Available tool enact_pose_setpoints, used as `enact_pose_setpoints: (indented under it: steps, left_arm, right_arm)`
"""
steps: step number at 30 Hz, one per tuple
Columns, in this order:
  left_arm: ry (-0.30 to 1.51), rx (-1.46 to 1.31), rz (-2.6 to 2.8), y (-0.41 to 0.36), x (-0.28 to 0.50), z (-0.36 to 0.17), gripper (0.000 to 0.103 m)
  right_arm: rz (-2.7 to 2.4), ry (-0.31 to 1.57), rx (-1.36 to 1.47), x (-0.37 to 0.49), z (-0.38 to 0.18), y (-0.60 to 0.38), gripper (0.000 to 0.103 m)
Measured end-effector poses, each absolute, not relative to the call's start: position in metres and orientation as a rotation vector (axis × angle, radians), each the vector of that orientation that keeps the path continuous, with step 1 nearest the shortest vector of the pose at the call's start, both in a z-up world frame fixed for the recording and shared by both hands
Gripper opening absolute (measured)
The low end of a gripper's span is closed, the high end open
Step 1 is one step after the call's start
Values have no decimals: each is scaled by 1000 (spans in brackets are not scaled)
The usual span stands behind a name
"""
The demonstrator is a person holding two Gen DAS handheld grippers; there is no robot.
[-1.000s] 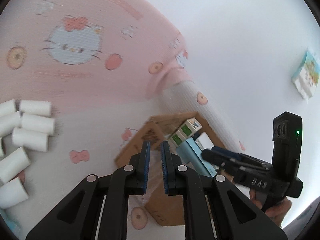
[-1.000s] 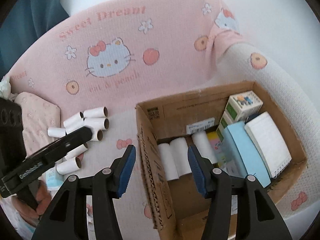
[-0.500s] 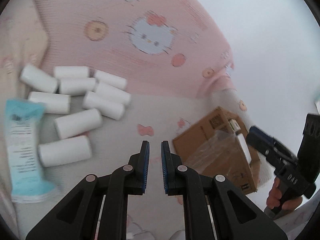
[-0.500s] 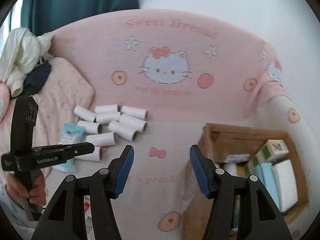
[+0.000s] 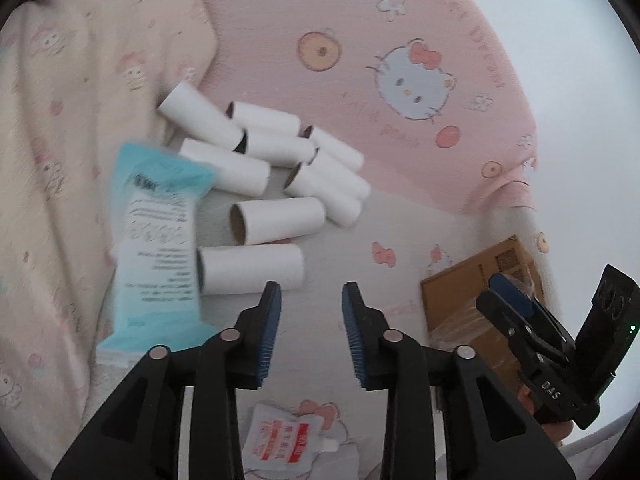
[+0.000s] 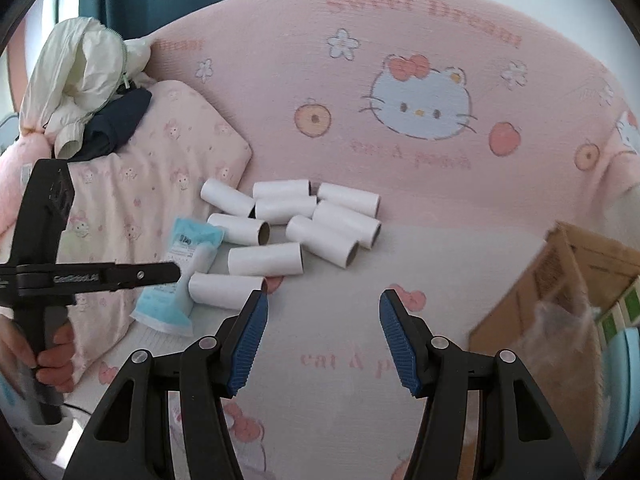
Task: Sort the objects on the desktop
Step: 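Withdraw the right gripper from the box back toward the tubes, then position the right gripper over a white tube lying on the bed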
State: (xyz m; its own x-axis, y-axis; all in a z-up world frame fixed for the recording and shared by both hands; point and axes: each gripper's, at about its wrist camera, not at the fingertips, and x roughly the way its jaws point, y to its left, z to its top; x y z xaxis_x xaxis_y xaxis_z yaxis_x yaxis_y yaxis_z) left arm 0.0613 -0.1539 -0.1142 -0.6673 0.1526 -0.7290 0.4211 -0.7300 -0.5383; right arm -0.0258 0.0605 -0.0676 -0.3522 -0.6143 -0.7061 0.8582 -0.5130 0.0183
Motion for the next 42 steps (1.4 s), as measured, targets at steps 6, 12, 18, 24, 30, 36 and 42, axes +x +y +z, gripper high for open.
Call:
enact_pose_setpoints:
  steps: [6, 12, 18, 24, 30, 36, 42]
  left_arm:
    - [1069, 1186, -2478, -163, 61, -116, 46]
    - [1050, 1241, -2397, -170, 50, -132, 59]
    - [1026, 1278, -2350, -175, 45, -143, 59]
    - [996, 1284, -2356, -178, 38, -146, 59]
    - [1003, 1299, -2304, -182, 31, -160, 58]
    - [1041, 1320, -2276, -185, 29, -170, 52]
    - [1009, 1319, -2287, -183, 26, -171, 49]
  right_arm:
    - [-1932, 447, 856, -27, -89, 37, 61]
    - [-1854, 544, 864, -11, -133, 10, 61]
    - [-1799, 572, 905, -17, -158, -12, 61]
    - [-1767, 490, 965, -34, -165, -21, 61]
    - [-1765, 319, 1014, -44, -173, -21, 61]
    - [-1717, 379, 968, -34, -185, -29, 61]
    - [-1651, 313, 1029, -40, -200, -32, 61]
